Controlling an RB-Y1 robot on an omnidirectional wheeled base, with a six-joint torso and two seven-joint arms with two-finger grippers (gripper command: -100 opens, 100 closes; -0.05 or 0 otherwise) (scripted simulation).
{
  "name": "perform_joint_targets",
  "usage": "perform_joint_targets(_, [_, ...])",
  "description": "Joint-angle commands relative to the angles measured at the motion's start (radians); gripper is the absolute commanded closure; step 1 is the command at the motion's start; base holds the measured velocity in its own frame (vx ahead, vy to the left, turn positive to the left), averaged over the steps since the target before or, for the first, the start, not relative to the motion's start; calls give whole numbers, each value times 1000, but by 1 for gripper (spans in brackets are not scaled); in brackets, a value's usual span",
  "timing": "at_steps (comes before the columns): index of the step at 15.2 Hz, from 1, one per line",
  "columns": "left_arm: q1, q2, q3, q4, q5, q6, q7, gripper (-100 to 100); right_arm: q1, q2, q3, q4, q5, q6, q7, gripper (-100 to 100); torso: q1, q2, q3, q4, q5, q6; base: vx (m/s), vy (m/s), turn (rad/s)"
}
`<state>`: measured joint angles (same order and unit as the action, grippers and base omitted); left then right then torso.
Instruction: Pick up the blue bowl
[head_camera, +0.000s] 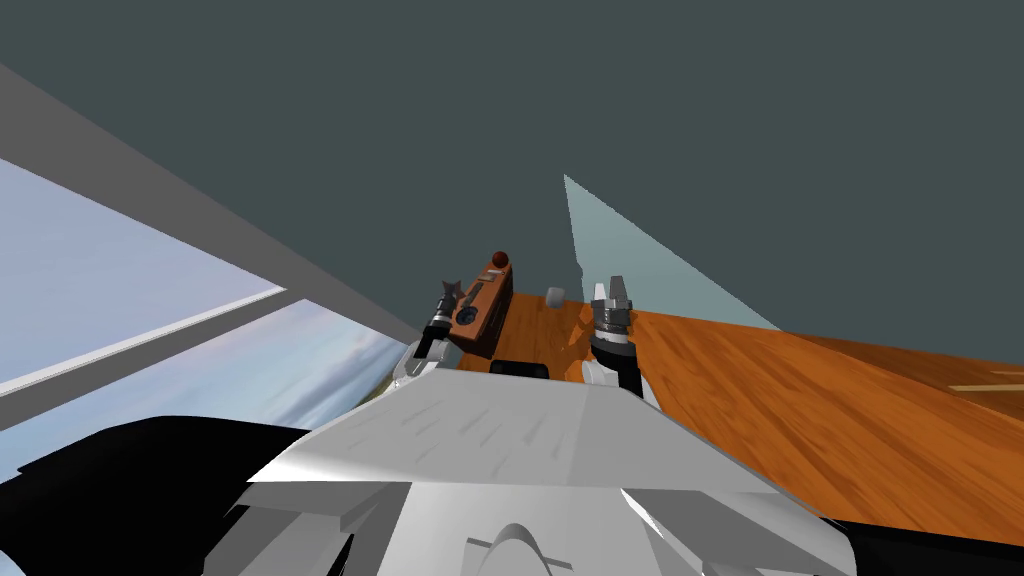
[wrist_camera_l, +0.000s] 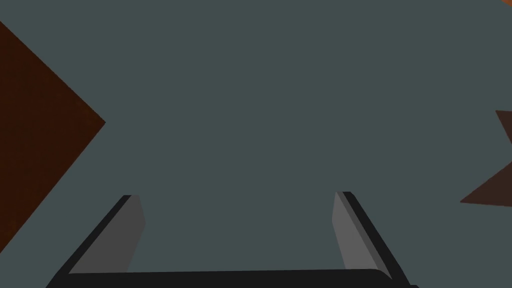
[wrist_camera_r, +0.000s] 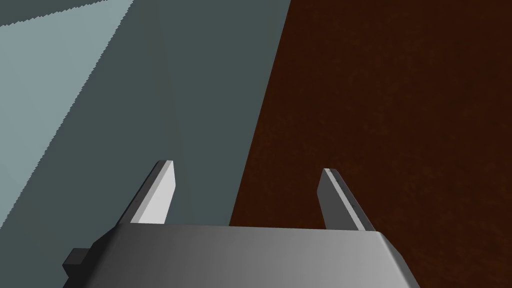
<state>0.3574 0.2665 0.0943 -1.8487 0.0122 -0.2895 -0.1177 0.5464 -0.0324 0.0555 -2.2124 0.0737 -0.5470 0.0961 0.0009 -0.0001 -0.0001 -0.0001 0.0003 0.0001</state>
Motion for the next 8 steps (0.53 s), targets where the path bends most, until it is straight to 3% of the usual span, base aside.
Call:
perform_joint_targets(1, [-12,10,6,41,3,22,6,-100,0,0,0,0,0,0,0,0,0,0,0,0,0,0,-2,8,-28])
perform_joint_targets(8, [-56,28,20,183,10,77,21,-100,0,0,0,0,0,0,0,0,0,0,0,0,0,0,-1,7,-25])
